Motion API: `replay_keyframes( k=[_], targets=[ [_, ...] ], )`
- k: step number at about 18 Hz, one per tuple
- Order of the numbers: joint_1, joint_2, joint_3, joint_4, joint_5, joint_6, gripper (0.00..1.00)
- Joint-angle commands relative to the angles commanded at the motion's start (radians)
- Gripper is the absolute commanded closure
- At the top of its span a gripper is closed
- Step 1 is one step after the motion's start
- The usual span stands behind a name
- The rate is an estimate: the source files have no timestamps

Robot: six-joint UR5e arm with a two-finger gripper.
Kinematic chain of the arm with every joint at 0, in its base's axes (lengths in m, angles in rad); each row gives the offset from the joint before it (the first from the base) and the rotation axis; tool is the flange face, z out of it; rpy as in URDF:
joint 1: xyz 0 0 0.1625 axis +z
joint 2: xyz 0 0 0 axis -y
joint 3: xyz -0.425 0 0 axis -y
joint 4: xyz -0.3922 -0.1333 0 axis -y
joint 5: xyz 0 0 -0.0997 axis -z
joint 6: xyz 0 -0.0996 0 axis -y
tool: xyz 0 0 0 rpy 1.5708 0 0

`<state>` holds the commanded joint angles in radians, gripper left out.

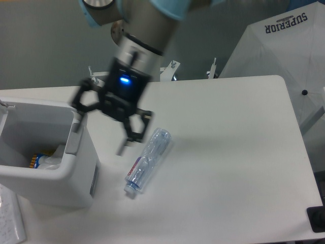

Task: Place the trash in the trash can
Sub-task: 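Move the open gripper back over the clear plastic bottle, then lower the gripper to the bottle cap end and align with it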

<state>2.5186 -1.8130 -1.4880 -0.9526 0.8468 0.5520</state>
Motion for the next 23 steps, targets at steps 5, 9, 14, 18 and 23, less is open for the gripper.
replay_keyframes(
  k=[5,9,14,18,23],
  targets=[
    [0.042,-0.068,-0.009,-0.002,0.006,0.061,0.00],
    [0.042,-0.109,-0.003,-0.011,0.127,0.101,0.00],
    [0.035,-0.141,0.000,-0.061,0.173,0.123,0.00],
    [0.026,-0.152,0.003,-0.135,0.251,0.180,0.00],
    [-0.041,-0.210,0.040,-0.307,0.363,0.255,0.00]
  ],
)
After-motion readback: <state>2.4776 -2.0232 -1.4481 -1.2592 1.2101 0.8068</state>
